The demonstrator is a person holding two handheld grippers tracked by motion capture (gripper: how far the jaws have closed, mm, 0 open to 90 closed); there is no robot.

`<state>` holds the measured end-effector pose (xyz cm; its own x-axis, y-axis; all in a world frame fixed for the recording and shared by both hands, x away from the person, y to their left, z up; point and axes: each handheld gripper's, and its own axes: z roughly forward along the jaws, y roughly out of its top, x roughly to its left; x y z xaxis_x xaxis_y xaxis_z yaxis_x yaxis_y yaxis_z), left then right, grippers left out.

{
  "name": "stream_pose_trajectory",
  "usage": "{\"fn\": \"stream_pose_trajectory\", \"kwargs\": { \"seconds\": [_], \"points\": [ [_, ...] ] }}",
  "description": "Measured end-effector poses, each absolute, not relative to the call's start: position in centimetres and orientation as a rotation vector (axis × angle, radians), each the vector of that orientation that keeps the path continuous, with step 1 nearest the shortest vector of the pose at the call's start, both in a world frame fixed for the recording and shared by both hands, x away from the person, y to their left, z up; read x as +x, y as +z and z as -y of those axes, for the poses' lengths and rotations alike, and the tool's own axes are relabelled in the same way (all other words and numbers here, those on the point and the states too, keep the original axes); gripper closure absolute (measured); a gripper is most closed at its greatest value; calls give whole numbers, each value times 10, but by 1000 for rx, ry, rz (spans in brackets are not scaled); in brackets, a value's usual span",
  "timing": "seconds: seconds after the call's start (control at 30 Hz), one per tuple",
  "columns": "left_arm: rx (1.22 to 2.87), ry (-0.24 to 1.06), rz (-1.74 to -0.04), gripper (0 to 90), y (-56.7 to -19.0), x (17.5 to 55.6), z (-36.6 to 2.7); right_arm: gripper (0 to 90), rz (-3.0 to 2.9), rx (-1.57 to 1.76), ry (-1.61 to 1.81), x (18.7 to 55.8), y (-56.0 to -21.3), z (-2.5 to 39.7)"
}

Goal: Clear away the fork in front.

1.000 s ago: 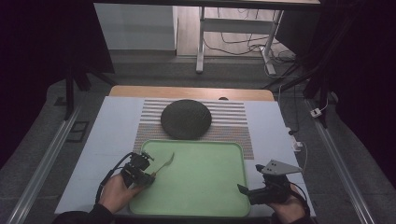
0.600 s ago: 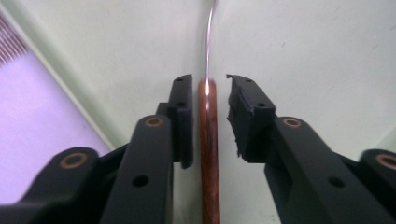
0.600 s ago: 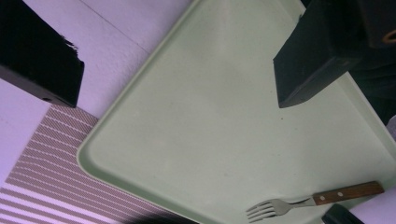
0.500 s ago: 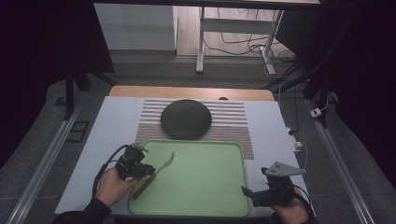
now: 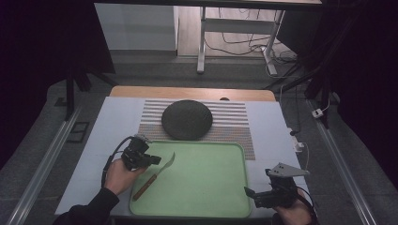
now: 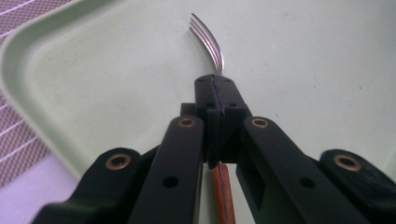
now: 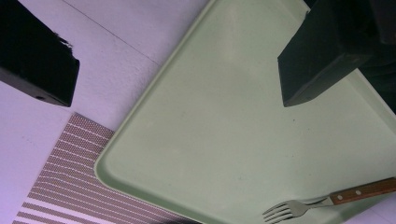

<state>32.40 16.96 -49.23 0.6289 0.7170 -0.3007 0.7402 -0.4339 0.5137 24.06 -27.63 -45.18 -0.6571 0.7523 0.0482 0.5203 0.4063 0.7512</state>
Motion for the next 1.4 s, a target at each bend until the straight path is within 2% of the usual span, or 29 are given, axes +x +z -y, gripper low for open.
{"fn": "stream_pose_trajectory", "kwargs": {
  "seconds": [0.53, 0.87, 1.13, 1.4],
  "points": [
    [2281, -4, -1157, 888, -509, 347, -157, 0, -2380, 1129, 1109, 242, -453, 277],
    [2349, -43, -1025, 887, -507, 334, -122, 0, -2388, 1128, 1100, 243, -453, 277],
    [2339, -66, -986, 887, -504, 330, -115, 0, -2392, 1135, 1099, 244, -453, 277],
    [2413, -96, -915, 887, -517, 323, -95, 0, -2396, 1138, 1098, 244, -453, 277]
  ]
}}
